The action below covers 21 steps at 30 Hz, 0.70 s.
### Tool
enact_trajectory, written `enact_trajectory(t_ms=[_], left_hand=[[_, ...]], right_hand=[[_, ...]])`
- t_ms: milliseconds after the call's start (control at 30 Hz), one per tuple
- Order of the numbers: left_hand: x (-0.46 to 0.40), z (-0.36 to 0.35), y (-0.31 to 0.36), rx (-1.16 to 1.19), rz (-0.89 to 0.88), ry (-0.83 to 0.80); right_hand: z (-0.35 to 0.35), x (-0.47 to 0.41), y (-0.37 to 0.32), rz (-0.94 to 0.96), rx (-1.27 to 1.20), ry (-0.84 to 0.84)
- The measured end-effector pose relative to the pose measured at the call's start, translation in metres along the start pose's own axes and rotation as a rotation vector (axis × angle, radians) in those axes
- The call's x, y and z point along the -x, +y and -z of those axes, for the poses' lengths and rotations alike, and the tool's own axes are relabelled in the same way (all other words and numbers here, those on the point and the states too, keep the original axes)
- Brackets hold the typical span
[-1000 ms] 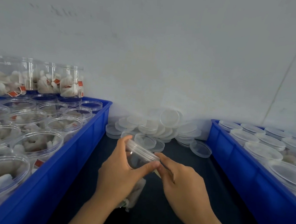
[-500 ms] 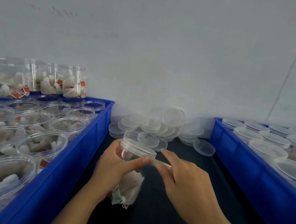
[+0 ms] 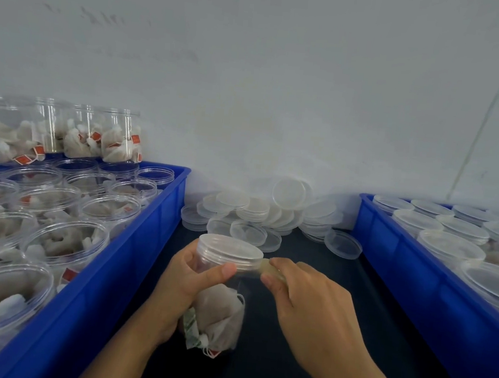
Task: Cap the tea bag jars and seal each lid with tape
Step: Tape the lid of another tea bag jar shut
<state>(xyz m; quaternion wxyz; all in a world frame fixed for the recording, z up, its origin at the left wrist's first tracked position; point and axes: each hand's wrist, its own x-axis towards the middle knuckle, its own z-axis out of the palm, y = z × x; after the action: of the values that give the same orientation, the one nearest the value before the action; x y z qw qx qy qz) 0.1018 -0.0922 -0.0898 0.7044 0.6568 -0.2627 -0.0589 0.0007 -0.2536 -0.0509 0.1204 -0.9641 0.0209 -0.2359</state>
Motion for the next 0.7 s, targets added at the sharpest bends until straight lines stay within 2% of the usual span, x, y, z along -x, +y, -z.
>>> enact_trajectory(t_ms=[200,367,500,567,700], left_hand=[[-0.001,0.002,0.001,-0.013,-0.009,-0.07],[-0.001,-0.001,-0.005,0.026,0.007,-0.04],[-0.001,-0.003,-0.003,-0.018,-0.05,-0.048],[0.0,-0.008,-0.002,-0.098,-0.103,0.009],[0.004,-0.023,0.003,-0.453,-0.248,0.166]], right_hand=[[-0.002,-0.001,0.003,-0.006,-0.054,-0.015],[-0.004,-0.003,0.005,-0.026,-0.128,-0.011],[-0.004,-0.002,0.004,-0.026,-0.144,-0.001],[-0.004,-0.003,0.004,-0.052,-0.143,0.01],[-0.012,0.001,-0.002,-0.06,-0.06,0.086]])
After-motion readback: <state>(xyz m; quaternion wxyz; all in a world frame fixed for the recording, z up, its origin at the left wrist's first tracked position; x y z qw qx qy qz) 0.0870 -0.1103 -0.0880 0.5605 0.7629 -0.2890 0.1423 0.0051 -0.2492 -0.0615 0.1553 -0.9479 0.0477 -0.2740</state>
